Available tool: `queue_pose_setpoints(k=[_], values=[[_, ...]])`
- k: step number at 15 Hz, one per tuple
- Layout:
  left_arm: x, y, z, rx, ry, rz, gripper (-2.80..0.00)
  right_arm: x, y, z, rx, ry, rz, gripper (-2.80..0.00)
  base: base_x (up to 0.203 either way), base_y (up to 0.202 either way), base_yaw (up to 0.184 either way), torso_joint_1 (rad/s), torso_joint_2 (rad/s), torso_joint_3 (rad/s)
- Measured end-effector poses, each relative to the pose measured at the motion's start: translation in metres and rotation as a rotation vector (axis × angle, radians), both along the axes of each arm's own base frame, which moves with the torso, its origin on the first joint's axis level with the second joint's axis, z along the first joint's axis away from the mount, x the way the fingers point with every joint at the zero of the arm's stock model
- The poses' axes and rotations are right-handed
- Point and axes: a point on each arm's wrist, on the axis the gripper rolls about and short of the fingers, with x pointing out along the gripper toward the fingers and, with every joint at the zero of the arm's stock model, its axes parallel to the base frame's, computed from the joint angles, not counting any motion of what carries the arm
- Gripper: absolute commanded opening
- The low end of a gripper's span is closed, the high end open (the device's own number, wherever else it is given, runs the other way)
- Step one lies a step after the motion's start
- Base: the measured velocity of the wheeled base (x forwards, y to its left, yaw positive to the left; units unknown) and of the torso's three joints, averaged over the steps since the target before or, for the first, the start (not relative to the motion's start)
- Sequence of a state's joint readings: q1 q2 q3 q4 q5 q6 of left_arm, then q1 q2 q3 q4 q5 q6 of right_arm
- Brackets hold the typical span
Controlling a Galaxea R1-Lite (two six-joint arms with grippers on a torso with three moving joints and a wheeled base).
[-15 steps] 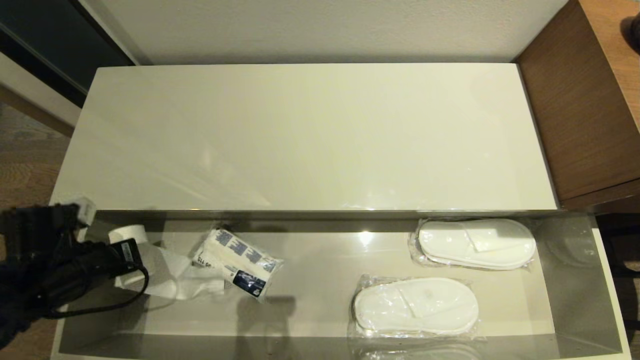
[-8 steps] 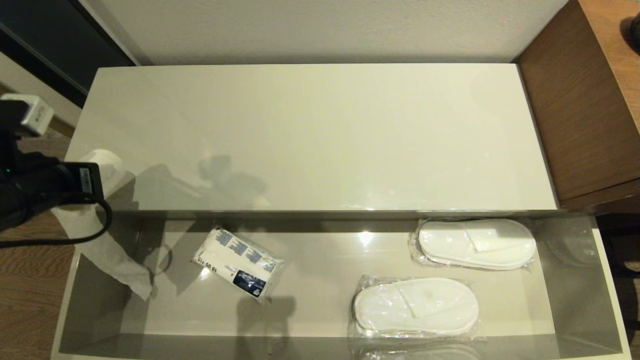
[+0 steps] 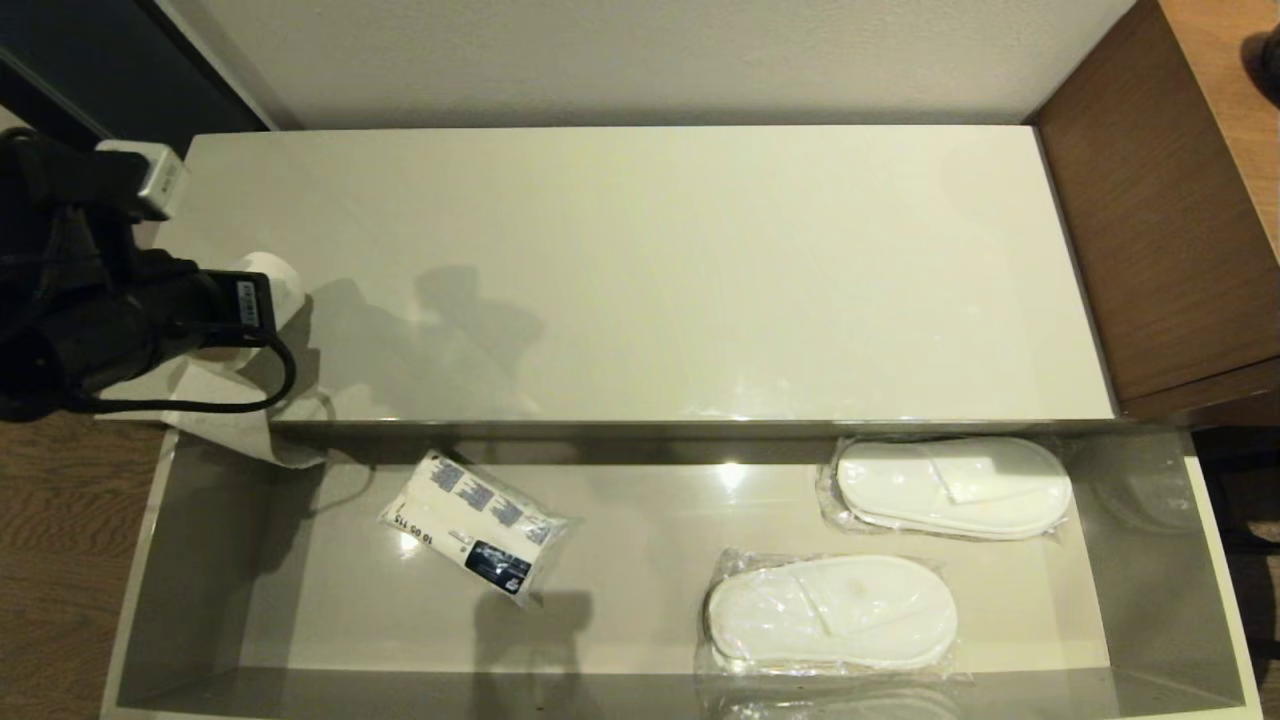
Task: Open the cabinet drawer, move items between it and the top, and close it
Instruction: Place the roll paper on the table
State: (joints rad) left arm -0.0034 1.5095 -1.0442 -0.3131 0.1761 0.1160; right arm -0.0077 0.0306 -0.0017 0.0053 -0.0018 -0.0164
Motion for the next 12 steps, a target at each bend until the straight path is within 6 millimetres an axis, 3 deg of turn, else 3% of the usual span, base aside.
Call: queue_pose_setpoints(k=[5, 12], values=[[0.055, -0.036, -0.023, 0.014, 0.033, -0.001, -2.80, 0.000, 0.000, 0.000, 0.000, -0.001, -0.001, -2.80, 0.000, 0.000, 0.000, 0.000, 0.00, 0.000], [0.081, -0.047, -0.056, -0.008, 0.105, -0.011, -2.80, 0.000, 0.000, 0.000, 0.000, -0.001, -0.001, -2.80, 0.000, 0.000, 0.000, 0.000, 0.00, 0.000]])
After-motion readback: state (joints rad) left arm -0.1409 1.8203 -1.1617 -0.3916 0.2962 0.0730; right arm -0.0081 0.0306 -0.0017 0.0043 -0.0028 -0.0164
